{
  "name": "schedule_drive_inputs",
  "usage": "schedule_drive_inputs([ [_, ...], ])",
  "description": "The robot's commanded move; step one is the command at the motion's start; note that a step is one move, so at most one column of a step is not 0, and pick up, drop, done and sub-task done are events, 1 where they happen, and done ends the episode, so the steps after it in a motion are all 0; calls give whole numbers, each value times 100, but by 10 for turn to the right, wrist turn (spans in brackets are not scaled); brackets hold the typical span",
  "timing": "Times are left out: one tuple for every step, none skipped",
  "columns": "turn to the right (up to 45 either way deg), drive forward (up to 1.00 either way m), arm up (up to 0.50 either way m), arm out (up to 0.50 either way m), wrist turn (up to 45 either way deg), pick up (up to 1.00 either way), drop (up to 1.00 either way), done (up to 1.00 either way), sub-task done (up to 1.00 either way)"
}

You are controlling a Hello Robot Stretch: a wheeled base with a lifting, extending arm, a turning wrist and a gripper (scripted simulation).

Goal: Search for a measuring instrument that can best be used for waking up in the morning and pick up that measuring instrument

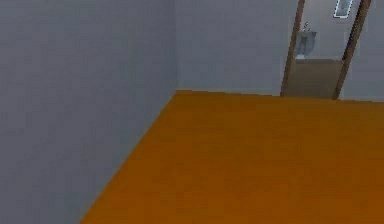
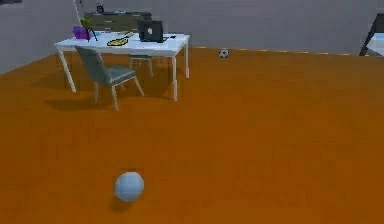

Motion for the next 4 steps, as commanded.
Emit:
schedule_drive_inputs([
  [270,0,0,0,0,0,0,0,0],
  [0,95,0,0,0,0,0,0,0],
  [300,0,0,0,0,0,0,0,0],
  [0,45,0,0,0,0,0,0,0],
])
